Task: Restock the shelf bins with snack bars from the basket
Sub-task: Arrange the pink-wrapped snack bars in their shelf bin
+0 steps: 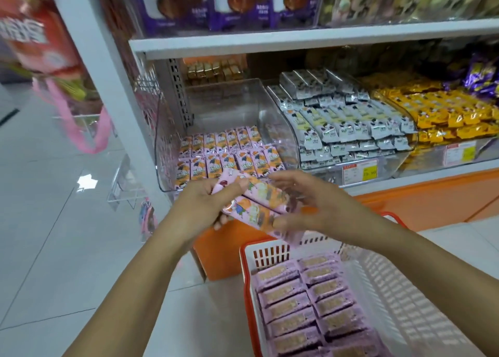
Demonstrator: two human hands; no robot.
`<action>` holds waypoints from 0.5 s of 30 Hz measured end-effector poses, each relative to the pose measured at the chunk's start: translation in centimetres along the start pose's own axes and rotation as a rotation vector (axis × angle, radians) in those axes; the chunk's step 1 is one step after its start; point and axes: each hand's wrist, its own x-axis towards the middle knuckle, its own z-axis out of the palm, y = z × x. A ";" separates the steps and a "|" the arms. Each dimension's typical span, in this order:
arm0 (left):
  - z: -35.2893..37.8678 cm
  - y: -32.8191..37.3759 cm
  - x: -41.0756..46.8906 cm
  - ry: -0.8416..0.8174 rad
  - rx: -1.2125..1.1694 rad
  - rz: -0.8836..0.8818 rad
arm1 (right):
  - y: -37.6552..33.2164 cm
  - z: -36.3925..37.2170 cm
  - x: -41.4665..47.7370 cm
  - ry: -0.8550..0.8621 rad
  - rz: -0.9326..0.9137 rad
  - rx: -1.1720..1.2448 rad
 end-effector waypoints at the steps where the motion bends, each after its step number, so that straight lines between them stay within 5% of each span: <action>1: -0.5 0.2 0.1 0.040 -0.032 0.003 | -0.6 0.0 0.2 0.001 -0.040 -0.168; 6: -2.0 1.4 0.0 0.184 -0.125 0.020 | -2.9 1.6 3.0 0.174 -0.290 -0.732; 12: -4.2 1.7 1.2 0.391 -0.227 0.037 | -5.8 1.0 8.0 0.199 -0.212 -0.671; 15: -5.4 -0.2 1.4 0.527 0.230 0.142 | -6.1 -0.1 13.2 0.167 -0.006 -0.530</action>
